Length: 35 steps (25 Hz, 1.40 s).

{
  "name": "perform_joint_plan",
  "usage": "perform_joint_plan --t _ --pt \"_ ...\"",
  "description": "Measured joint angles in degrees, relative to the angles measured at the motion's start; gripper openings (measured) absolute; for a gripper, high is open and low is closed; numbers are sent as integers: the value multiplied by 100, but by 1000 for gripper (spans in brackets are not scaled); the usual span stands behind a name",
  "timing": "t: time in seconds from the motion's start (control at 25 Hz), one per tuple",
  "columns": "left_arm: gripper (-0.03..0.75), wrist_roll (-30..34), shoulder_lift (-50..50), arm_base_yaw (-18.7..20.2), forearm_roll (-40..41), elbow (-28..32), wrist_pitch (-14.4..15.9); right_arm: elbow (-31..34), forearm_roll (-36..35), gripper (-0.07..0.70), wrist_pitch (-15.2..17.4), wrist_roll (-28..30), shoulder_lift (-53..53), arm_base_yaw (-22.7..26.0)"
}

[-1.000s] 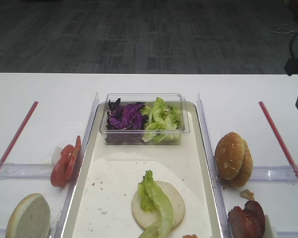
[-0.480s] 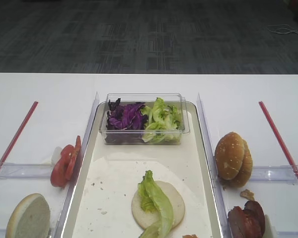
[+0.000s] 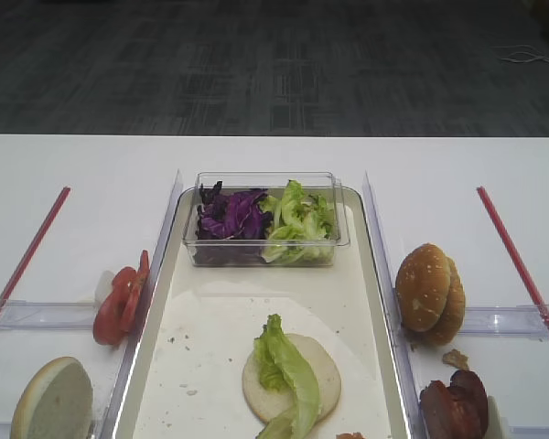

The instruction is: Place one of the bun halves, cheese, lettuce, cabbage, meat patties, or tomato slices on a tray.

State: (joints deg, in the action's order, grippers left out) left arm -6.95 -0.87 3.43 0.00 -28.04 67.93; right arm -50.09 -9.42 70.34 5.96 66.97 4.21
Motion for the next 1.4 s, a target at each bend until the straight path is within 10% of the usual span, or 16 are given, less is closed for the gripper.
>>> perform_joint_plan --t 1.4 --pt "671 0 0 0 0 0 0 2154 0 438 -319 170 -3329 0"
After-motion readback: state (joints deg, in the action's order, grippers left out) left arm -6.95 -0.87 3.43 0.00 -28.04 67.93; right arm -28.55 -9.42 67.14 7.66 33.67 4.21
